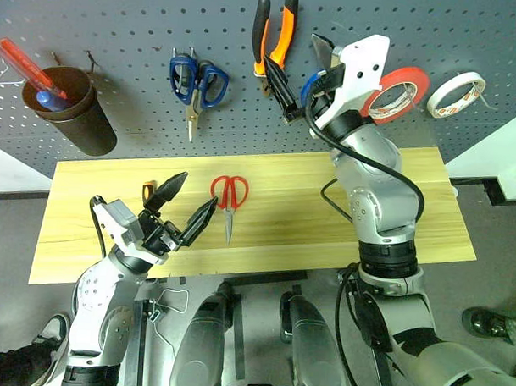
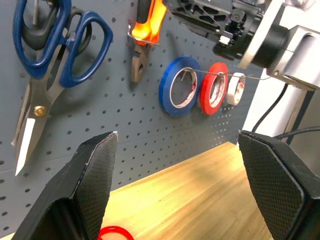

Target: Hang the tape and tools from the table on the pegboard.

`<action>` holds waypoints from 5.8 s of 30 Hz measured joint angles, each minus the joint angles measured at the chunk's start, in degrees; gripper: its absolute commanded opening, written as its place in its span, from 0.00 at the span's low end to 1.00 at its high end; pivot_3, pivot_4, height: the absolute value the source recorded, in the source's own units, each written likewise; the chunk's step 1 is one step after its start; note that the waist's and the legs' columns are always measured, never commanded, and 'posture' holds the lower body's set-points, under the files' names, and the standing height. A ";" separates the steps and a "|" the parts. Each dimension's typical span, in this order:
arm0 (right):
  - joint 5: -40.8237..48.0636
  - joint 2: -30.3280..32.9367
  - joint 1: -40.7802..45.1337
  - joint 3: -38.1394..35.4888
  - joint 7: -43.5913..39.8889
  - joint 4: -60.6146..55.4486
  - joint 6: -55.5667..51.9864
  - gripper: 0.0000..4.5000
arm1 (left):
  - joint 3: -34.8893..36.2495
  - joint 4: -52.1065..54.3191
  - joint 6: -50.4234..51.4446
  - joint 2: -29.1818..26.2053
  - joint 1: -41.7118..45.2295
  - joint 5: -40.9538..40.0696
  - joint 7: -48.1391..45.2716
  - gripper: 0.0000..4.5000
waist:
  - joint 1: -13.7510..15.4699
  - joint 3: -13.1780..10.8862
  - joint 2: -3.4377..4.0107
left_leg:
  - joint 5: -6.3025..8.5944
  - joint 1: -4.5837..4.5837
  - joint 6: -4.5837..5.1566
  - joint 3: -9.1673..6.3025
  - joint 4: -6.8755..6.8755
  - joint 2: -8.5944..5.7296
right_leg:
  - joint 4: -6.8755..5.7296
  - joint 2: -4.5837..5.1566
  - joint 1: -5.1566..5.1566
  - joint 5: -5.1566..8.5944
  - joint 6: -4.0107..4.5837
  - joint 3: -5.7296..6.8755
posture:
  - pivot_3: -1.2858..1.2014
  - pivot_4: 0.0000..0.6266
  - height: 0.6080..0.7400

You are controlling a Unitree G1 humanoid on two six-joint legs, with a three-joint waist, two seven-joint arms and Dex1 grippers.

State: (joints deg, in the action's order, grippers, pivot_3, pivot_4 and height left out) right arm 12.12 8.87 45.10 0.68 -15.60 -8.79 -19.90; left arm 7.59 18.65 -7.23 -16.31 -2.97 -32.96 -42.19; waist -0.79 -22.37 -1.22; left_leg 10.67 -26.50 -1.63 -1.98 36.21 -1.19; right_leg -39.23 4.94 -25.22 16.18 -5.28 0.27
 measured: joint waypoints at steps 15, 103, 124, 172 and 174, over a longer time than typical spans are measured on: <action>32.00 27.72 -31.69 -12.89 -16.32 -37.49 -28.69 0.99 | -1.34 8.16 15.90 -4.00 1.40 7.61 15.71 0.89 | -0.18 0.19 -0.14 | 0.08 0.23 0.12 0.02 0.09 0.09 | 0.22 0.06 0.38 0.00 -0.03 -0.05 | 0.53 0.54 0.80; 29.12 31.51 -37.58 -2.64 -0.25 -40.46 -32.09 1.00 | -11.02 -20.59 57.29 27.01 26.11 30.72 61.15 0.48 | 0.20 0.26 -0.45 | 0.30 -0.23 0.44 -0.02 0.82 -0.03 | 0.26 0.09 0.36 -0.18 -0.44 0.04 | 0.51 0.60 0.80; 27.61 29.99 -37.38 -5.05 -3.53 -40.46 -28.29 1.00 | -14.63 -17.25 55.91 23.25 23.58 33.54 56.70 0.05 | 0.12 0.26 -0.45 | 0.32 -0.30 0.45 -0.03 0.73 -0.02 | 0.48 0.09 0.34 -0.17 -0.46 0.04 | 0.51 0.58 0.80; 33.68 18.47 -49.18 -11.10 -17.95 -37.57 1.83 1.00 | -16.32 -11.31 -28.17 7.30 10.02 55.82 55.06 0.05 | 1.39 0.39 -0.29 | 0.48 -0.81 0.74 0.00 0.93 -0.05 | 1.01 0.23 0.14 -0.39 -0.66 0.08 | 0.52 0.55 0.80; 33.61 18.54 -49.20 -11.10 -18.04 -37.39 1.83 1.00 | -14.66 -11.36 -28.00 7.30 10.85 56.24 55.42 0.05 | 1.39 0.40 -0.29 | 0.48 -0.81 0.75 0.00 0.94 -0.05 | 1.01 0.21 0.15 -0.40 -0.68 0.08 | 0.52 0.55 0.80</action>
State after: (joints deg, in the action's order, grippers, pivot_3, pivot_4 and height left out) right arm 45.73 27.41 -4.10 -10.42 -33.64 -46.18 -18.07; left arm -7.07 7.29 -35.23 -9.00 7.87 23.28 13.23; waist 0.60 -21.97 -1.51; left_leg 11.14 -27.31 -0.89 -1.98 37.15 -1.24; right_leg -38.23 5.15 -25.06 15.77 -5.96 0.35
